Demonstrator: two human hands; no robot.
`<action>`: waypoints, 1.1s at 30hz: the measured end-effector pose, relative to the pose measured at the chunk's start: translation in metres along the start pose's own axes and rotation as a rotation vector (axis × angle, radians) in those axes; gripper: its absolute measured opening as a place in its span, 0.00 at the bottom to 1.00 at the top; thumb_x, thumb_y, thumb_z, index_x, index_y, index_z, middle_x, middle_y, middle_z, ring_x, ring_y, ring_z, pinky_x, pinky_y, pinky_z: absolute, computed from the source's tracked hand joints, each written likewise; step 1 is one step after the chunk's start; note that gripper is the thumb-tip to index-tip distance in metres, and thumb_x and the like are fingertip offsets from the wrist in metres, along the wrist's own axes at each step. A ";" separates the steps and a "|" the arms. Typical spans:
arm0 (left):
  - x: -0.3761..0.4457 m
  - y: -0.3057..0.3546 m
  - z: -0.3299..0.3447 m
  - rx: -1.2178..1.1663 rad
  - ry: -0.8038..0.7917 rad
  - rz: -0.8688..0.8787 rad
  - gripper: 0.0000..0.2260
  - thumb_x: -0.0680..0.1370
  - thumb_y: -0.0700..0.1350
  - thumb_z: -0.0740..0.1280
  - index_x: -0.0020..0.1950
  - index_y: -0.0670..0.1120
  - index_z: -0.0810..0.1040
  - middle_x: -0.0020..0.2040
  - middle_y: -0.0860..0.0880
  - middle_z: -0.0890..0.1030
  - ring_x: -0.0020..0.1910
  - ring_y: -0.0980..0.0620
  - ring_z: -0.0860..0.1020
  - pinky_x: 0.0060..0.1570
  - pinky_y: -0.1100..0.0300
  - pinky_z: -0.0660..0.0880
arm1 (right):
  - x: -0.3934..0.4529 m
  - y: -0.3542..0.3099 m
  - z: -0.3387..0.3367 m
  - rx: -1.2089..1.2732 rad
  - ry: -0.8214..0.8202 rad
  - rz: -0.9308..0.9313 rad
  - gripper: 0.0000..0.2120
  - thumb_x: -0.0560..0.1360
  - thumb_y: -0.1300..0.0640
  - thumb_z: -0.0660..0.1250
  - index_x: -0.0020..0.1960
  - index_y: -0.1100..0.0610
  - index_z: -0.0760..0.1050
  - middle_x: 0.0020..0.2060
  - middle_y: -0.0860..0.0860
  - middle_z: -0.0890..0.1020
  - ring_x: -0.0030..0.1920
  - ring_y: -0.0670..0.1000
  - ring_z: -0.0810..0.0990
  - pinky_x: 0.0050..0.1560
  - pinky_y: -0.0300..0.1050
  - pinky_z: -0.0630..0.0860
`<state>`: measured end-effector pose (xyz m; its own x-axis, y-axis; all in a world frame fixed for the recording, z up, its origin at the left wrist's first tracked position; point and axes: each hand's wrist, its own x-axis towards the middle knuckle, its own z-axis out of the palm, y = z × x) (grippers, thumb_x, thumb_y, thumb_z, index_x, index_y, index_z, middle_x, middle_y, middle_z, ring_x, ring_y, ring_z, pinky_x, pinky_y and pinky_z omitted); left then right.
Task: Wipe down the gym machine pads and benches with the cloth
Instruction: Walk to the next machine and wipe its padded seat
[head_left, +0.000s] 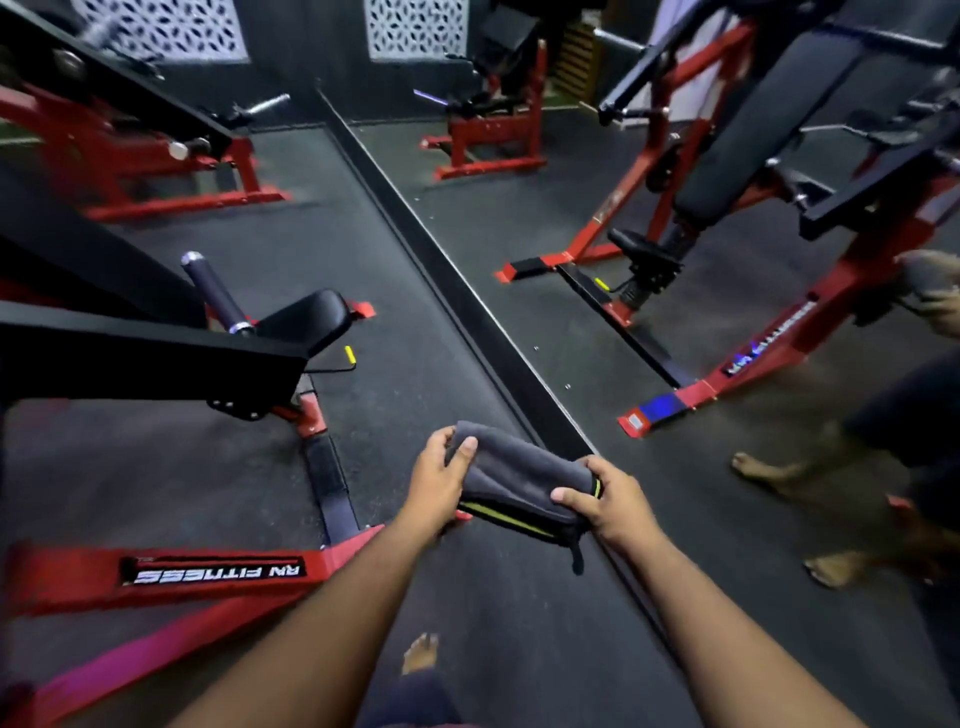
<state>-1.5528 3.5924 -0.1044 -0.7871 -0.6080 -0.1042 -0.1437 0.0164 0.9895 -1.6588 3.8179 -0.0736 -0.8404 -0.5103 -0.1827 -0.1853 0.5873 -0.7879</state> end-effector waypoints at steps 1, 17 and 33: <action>0.016 0.005 0.004 0.035 -0.001 0.036 0.14 0.84 0.48 0.66 0.67 0.43 0.76 0.59 0.49 0.82 0.58 0.53 0.80 0.53 0.73 0.73 | 0.018 0.000 -0.005 -0.041 -0.032 -0.012 0.17 0.67 0.42 0.80 0.47 0.48 0.79 0.37 0.44 0.84 0.37 0.42 0.78 0.39 0.37 0.74; 0.345 0.077 0.017 -0.302 -0.017 -0.065 0.23 0.77 0.44 0.75 0.70 0.48 0.72 0.60 0.47 0.81 0.57 0.55 0.80 0.55 0.65 0.76 | 0.378 -0.112 -0.011 0.038 -0.144 -0.314 0.08 0.78 0.53 0.73 0.55 0.48 0.77 0.49 0.41 0.84 0.51 0.38 0.81 0.52 0.41 0.75; 0.554 0.052 -0.023 -0.471 0.661 -0.267 0.06 0.83 0.46 0.67 0.59 0.48 0.80 0.56 0.43 0.86 0.53 0.45 0.84 0.43 0.54 0.80 | 0.668 -0.205 0.084 -0.264 -0.498 -0.479 0.27 0.74 0.30 0.66 0.64 0.46 0.71 0.61 0.49 0.81 0.60 0.54 0.80 0.58 0.50 0.77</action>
<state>-1.9821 3.2381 -0.1080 -0.2295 -0.8851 -0.4049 0.1048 -0.4361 0.8938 -2.1391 3.3038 -0.0833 -0.3172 -0.9366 -0.1489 -0.6433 0.3279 -0.6918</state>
